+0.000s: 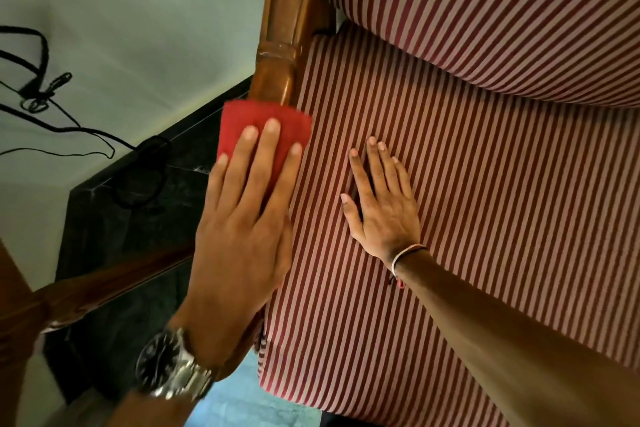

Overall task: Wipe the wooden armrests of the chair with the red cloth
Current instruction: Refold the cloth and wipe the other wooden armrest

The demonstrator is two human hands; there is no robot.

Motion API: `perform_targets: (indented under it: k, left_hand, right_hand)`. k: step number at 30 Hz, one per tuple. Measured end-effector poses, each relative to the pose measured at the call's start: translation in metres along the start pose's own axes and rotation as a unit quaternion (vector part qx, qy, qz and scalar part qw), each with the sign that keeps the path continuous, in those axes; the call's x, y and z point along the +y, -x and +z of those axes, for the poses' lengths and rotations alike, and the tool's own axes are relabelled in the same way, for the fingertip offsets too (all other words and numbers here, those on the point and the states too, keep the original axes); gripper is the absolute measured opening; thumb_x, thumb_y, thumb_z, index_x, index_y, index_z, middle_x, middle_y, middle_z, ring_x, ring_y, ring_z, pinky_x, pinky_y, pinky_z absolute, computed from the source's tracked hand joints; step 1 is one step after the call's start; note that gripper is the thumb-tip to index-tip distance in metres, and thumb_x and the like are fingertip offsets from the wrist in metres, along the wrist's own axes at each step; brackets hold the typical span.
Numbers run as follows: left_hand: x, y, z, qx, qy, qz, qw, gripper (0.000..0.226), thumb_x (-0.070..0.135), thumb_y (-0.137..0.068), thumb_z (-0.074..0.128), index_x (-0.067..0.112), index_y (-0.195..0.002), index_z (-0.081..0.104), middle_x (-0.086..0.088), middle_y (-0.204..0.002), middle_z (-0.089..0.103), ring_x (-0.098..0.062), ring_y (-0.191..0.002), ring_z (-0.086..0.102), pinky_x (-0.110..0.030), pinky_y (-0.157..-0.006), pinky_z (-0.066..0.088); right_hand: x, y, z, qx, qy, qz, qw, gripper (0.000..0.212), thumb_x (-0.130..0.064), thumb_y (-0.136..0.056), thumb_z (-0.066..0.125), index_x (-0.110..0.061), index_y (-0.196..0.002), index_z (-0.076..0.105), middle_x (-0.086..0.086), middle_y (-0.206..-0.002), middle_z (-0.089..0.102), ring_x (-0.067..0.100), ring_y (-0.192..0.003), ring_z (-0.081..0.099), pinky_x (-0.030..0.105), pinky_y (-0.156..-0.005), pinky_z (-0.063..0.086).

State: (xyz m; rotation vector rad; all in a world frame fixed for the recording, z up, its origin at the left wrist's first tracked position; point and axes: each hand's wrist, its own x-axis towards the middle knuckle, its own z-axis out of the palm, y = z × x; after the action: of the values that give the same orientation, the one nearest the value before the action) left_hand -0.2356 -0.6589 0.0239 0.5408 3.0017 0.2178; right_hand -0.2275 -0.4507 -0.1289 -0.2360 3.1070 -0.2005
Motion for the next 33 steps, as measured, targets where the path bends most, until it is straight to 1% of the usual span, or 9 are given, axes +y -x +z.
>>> perform_targets:
  k: [3, 9, 11, 16, 19, 23, 25, 28, 33]
  left_hand:
    - [-0.007, 0.003, 0.001, -0.006, 0.008, 0.009, 1.0, 0.061, 0.029, -0.101, 0.042, 0.015, -0.16, 0.027, -0.014, -0.17, 0.016, -0.031, -0.159, 0.01, -0.05, -0.129, 0.008]
    - [-0.015, -0.068, -0.005, 0.016, 0.052, 0.01, 0.998, 0.064, 0.024, -0.1, 0.048, 0.015, -0.16, 0.026, -0.017, -0.169, 0.016, -0.035, -0.158, 0.01, -0.053, -0.128, 0.018]
    - [-0.016, -0.059, -0.004, 0.016, 0.064, 0.009, 0.998, 0.065, 0.025, -0.1, 0.048, 0.015, -0.16, 0.026, -0.017, -0.17, 0.015, -0.033, -0.158, 0.008, -0.054, -0.127, 0.019]
    - [-0.01, 0.003, 0.0, 0.003, 0.074, -0.001, 0.997, 0.066, 0.027, -0.099, 0.05, 0.015, -0.16, 0.027, -0.011, -0.17, 0.01, -0.017, -0.158, -0.006, -0.061, -0.123, 0.024]
    - [-0.013, 0.004, 0.0, 0.003, 0.069, 0.01, 0.998, 0.066, 0.028, -0.099, 0.049, 0.016, -0.16, 0.025, -0.012, -0.17, 0.009, -0.02, -0.159, -0.005, -0.059, -0.124, 0.023]
    - [-0.017, -0.068, -0.005, 0.018, 0.07, 0.009, 0.997, 0.064, 0.03, -0.105, 0.042, 0.016, -0.162, 0.017, -0.02, -0.17, 0.005, -0.035, -0.159, 0.002, -0.049, -0.127, 0.015]
    - [-0.019, -0.078, -0.004, 0.024, 0.065, 0.003, 0.998, 0.063, 0.029, -0.106, 0.041, 0.014, -0.162, 0.017, -0.022, -0.17, 0.006, -0.037, -0.158, 0.004, -0.046, -0.127, 0.014]
    - [-0.016, -0.032, 0.0, 0.022, 0.064, -0.007, 0.998, 0.063, 0.03, -0.107, 0.04, 0.015, -0.162, 0.014, -0.017, -0.171, 0.003, -0.031, -0.159, -0.001, -0.044, -0.129, 0.012]
    - [-0.012, 0.029, 0.005, 0.0, 0.044, 0.021, 0.999, 0.062, 0.033, -0.103, 0.039, 0.012, -0.16, 0.024, -0.015, -0.17, 0.009, -0.029, -0.159, 0.002, -0.054, -0.128, 0.018]
  right_hand:
    - [-0.002, 0.001, 0.0, 0.008, 0.006, 0.005, 1.0, 0.068, -0.049, -0.106, 0.034, -0.015, -0.163, 0.023, 0.017, -0.171, 0.019, 0.03, -0.16, 0.018, 0.046, -0.132, 0.014]
    - [-0.002, 0.001, -0.003, 0.013, 0.002, 0.003, 1.0, 0.067, -0.05, -0.106, 0.033, -0.015, -0.163, 0.026, 0.018, -0.171, 0.021, 0.03, -0.16, 0.02, 0.047, -0.132, 0.017]
    - [-0.001, 0.001, -0.004, 0.018, -0.002, 0.002, 1.0, 0.067, -0.05, -0.106, 0.033, -0.015, -0.162, 0.027, 0.018, -0.17, 0.022, 0.03, -0.16, 0.021, 0.047, -0.131, 0.018]
    - [-0.003, 0.0, -0.004, 0.012, -0.004, 0.007, 1.0, 0.067, -0.051, -0.107, 0.031, -0.015, -0.163, 0.024, 0.017, -0.171, 0.019, 0.029, -0.16, 0.018, 0.047, -0.131, 0.018]
    - [-0.005, 0.002, -0.002, 0.013, 0.0, 0.007, 1.0, 0.067, -0.051, -0.107, 0.027, -0.016, -0.164, 0.022, 0.017, -0.172, 0.018, 0.029, -0.161, 0.017, 0.047, -0.132, 0.017]
    - [-0.004, 0.001, -0.003, 0.017, 0.0, 0.01, 1.0, 0.067, -0.049, -0.107, 0.031, -0.015, -0.163, 0.024, 0.017, -0.171, 0.02, 0.03, -0.16, 0.019, 0.047, -0.131, 0.017]
    - [-0.004, 0.002, -0.003, 0.019, -0.003, 0.006, 1.0, 0.067, -0.05, -0.107, 0.032, -0.015, -0.163, 0.025, 0.017, -0.171, 0.02, 0.03, -0.16, 0.019, 0.047, -0.131, 0.018]
    - [-0.004, 0.002, -0.004, 0.011, -0.006, 0.007, 1.0, 0.066, -0.05, -0.107, 0.032, -0.015, -0.163, 0.025, 0.017, -0.171, 0.02, 0.029, -0.161, 0.018, 0.047, -0.131, 0.018]
    - [-0.006, 0.002, -0.003, 0.003, 0.003, 0.014, 1.0, 0.067, -0.05, -0.107, 0.032, -0.015, -0.164, 0.022, 0.017, -0.172, 0.016, 0.029, -0.161, 0.016, 0.046, -0.132, 0.014]
